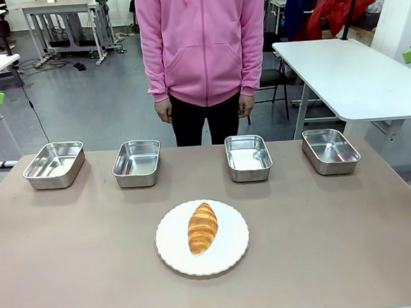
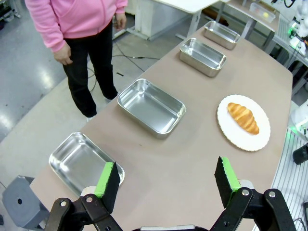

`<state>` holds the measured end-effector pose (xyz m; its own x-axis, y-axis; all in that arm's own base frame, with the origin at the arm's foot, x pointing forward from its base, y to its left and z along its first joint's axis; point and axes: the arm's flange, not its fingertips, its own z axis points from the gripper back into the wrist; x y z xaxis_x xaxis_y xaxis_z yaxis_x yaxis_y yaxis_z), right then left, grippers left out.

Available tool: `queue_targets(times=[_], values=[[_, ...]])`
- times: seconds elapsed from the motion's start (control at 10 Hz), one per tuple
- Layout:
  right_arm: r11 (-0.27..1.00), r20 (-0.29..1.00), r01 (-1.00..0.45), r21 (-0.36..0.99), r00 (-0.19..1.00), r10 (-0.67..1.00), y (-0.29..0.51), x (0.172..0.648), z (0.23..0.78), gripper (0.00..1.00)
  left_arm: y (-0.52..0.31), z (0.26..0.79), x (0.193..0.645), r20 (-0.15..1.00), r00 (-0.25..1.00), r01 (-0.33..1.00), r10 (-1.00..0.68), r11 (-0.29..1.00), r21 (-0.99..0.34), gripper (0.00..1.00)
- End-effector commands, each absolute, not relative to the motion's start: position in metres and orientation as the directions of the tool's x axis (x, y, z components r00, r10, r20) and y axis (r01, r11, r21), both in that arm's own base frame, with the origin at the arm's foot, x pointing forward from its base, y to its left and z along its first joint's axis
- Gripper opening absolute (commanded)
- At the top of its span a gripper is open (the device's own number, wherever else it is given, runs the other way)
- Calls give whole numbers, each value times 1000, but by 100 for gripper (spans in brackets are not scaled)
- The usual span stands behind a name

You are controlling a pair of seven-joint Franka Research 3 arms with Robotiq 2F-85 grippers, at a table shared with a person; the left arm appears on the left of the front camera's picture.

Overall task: Place the bread in the container.
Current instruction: Place the Butter Roll into the Airtight Container indicated by the human.

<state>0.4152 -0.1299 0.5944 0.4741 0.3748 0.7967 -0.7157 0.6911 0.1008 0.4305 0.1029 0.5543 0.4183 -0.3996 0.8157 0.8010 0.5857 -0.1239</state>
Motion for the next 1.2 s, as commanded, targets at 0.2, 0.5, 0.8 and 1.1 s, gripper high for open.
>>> queue_targets(times=[0.2,0.5,0.8,1.1], values=[[685,802,-722,98,465,375,-130,416,594,100,103,554,430,817,419,802,-395,583,-129,100],[685,802,-722,98,465,375,-130,416,594,100,103,554,430,817,419,802,-395,583,-129,100],[685,802,-722,98,465,375,-130,416,594,100,103,554,430,817,419,802,-395,583,-129,100],[685,802,-722,98,465,375,-130,416,594,100,103,554,430,817,419,802,-395,583,-129,100]])
